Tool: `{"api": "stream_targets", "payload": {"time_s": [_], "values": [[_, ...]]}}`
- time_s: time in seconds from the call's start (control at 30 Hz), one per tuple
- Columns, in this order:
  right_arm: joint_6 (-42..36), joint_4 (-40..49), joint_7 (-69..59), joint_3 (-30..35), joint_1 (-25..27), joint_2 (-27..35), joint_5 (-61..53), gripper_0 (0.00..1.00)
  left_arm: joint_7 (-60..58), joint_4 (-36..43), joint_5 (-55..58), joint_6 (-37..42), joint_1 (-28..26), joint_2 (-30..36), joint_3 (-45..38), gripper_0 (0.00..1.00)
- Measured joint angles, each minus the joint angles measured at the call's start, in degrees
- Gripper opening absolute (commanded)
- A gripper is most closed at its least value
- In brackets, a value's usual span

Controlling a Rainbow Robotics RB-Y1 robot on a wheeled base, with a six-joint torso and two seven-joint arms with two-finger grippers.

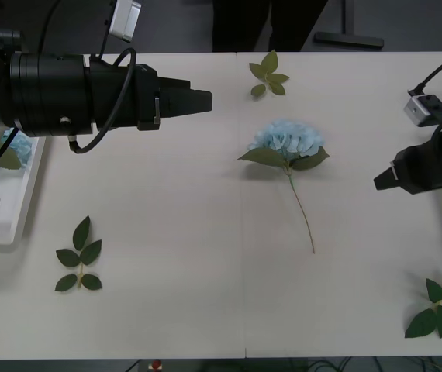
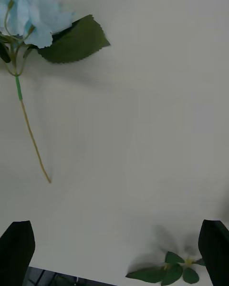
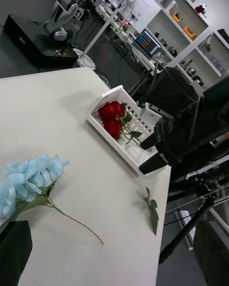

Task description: Place the red flowers into the right box and the blue flowers into the left box. If a person shows an open palm, hand one flower to the person first, then continue sorting.

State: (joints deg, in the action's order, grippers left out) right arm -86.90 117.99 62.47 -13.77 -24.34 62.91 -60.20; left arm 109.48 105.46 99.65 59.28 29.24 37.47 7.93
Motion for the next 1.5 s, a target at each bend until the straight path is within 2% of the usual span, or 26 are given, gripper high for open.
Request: {"api": "stream_targets", "payload": {"time_s": [0.33,0.9,1.3,1.5], "values": [[-1.6,0.6,-5.2,-8.9,-5.4,-6.4,8.6,1.00,0.0,0.0,0.2,0.0,0.0,0.0,0.0,0.98],[1.1,-4.8,-5.3,-18.1,-7.4,-15.1,19.6,1.00,0.0,0.0,0.3,0.0,0.0,0.0,0.0,0.98],[1.4,-10.4,-5.3,-18.9,-8.0,-23.1,24.9,1.00,0.0,0.0,0.3,0.0,-0.1,0.0,0.0,0.98],[5.1,-16.6,-5.3,-21.2,-10.1,-26.6,27.9,1.00,0.0,0.0,0.3,0.0,-0.1,0.0,0.0,0.98]]}}
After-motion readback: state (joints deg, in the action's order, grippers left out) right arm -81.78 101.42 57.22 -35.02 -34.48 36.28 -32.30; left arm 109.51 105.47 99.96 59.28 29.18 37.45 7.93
